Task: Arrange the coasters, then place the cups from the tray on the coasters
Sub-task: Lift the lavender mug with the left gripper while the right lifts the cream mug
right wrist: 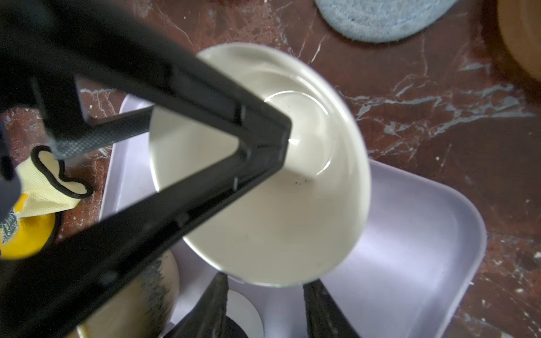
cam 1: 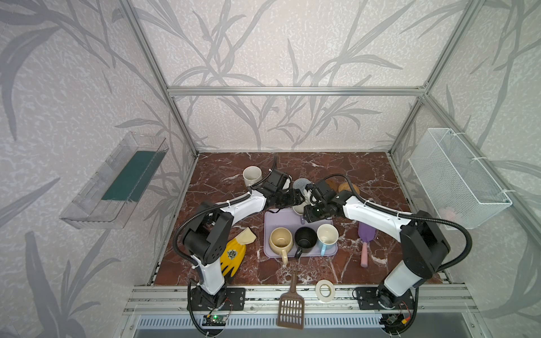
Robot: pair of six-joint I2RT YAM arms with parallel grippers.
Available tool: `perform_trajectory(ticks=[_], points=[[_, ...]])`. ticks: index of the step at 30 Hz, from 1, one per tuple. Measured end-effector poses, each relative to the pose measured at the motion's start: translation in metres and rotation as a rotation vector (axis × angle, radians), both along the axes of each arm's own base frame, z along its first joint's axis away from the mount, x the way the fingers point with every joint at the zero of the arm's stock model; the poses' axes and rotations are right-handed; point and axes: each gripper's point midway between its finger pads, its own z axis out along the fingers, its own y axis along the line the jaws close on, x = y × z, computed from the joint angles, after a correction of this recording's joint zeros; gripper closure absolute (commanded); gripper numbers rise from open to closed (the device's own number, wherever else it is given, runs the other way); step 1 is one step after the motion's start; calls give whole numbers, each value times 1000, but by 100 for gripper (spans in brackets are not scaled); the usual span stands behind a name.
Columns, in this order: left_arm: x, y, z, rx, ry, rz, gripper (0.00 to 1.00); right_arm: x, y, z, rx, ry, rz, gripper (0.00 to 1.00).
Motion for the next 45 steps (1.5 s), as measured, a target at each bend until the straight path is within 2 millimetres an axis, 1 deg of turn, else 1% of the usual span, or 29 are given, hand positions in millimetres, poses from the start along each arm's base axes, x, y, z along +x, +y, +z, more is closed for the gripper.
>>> perform_trajectory(ticks=[1, 4, 6, 9, 17, 21, 27, 33, 37, 42, 44, 45], points=[[0, 0, 0, 0, 5, 4, 29, -1, 0, -2, 0, 2, -1, 52], [-1, 2, -2, 3, 15, 15, 36, -2, 0, -7, 4, 6, -9, 47], [-1, 2, -3, 4, 24, 24, 37, -2, 1, -7, 11, 5, -14, 44], [-1, 3, -3, 8, 29, 33, 42, -1, 2, -8, 23, 6, -25, 39], [-7, 5, -9, 20, 75, 56, 46, -3, 5, -8, 22, 1, -19, 38], [-9, 6, -9, 28, 91, 62, 47, -2, 7, -14, -5, -13, -18, 40], [-11, 5, -10, 27, 106, 69, 49, 1, 8, -19, -31, -36, -25, 49], [-11, 5, -10, 23, 113, 75, 51, 6, 10, -22, -23, -55, -38, 68], [-12, 4, -8, 20, 114, 75, 51, 5, 9, -21, -16, -59, -40, 85], [-12, 4, -2, 9, 107, 79, 49, 2, 8, -17, -14, -58, -25, 93], [-12, 4, 3, 3, 98, 78, 49, 1, 8, -17, -18, -58, -17, 94], [-12, 4, 6, -1, 92, 77, 47, 0, 6, -17, -22, -56, -14, 94]])
